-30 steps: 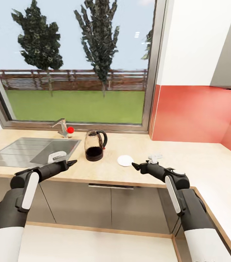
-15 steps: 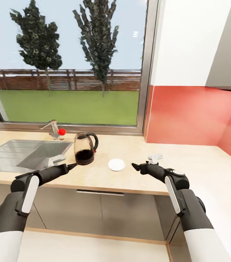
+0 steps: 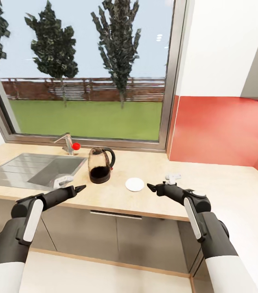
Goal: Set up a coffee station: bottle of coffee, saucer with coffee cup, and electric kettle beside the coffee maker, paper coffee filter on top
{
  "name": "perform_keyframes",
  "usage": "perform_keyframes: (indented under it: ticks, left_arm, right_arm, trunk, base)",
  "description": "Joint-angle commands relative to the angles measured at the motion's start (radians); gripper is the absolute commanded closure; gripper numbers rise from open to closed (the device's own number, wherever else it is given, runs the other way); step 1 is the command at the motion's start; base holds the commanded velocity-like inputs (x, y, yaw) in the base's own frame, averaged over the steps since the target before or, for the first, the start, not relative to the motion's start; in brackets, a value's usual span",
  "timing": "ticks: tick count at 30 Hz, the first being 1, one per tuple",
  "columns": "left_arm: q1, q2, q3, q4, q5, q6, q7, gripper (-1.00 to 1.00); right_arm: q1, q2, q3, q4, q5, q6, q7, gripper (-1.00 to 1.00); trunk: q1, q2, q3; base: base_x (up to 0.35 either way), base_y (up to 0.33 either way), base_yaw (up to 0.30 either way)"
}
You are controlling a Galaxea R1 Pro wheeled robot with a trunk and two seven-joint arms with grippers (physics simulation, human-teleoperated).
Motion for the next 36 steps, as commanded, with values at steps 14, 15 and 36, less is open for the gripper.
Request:
perform_keyframes:
  ticks: [14, 15, 36]
  left_arm:
    - [0.005, 0.0, 0.002, 0.001, -0.004, 0.006, -0.007, -1.0]
    - [0.005, 0.0, 0.002, 0.001, -0.004, 0.007, -0.006, -1.0]
    - [0.085, -0.003, 0.003, 0.044, 0.002, 0.015, -0.039, -1.0]
  right_arm:
    - [-0.001, 0.0, -0.002, 0.003, -0.003, 0.006, 0.001, -1.0]
    - [-0.001, -0.001, -0.002, 0.004, -0.002, 0.006, 0.001, -1.0]
    - [-0.001, 0.004, 0.008, 0.081, 0.001, 0.007, 0.002, -1.0]
  trunk:
    - [0.001, -0.002, -0.002]
    - [0.001, -0.002, -0.002]
    - [0.001, -0.002, -0.002]
  base:
    - [0.063, -0.011, 0.004]
    - [0.011, -0.001, 0.0]
    - [0.207, 0.0, 0.0]
